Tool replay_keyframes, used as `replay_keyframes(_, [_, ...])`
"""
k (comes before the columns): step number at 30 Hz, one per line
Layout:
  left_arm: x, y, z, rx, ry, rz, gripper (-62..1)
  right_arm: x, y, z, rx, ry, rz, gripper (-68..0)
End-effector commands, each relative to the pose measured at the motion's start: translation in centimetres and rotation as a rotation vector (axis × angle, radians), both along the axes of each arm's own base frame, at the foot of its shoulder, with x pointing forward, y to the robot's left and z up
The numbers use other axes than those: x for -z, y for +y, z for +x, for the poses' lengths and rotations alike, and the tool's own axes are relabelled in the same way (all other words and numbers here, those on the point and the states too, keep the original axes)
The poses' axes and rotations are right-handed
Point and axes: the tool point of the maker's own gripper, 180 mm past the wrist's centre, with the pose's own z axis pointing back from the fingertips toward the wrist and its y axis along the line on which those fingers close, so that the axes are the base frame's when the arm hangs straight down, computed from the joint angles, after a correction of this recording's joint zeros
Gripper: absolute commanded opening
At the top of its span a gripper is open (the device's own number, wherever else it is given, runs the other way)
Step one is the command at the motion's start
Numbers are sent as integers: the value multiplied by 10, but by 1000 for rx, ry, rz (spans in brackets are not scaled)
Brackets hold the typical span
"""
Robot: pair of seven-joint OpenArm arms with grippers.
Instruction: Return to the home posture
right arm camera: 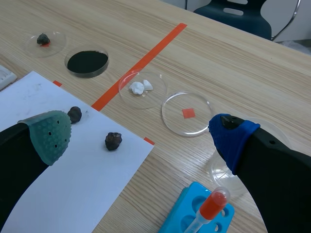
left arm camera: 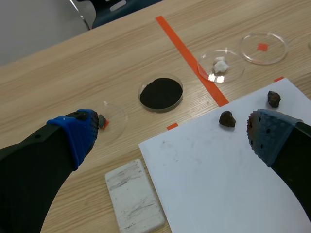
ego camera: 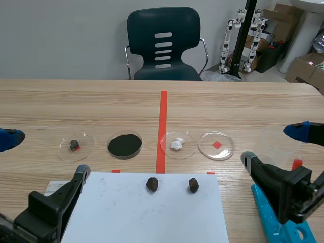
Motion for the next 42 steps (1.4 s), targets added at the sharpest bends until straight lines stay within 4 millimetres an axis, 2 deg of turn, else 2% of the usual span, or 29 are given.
replay_keyframes(1, [-16,-13,-3,47,-36,-33,14,-11,2,3,-5,-34,16,-84])
replay_keyframes(4, [-25,-22,-10,87,-55,-70,14,-11,2,3,-5,-34,16,-84])
replay_keyframes(8, [-30,-23,-9,79,-55,-112,14,-11,2,3,-5,-34,16,-84])
replay_keyframes(42, [-30,-22,-8,72,-51,-129,14,-11,2,3,-5,-34,16,-84])
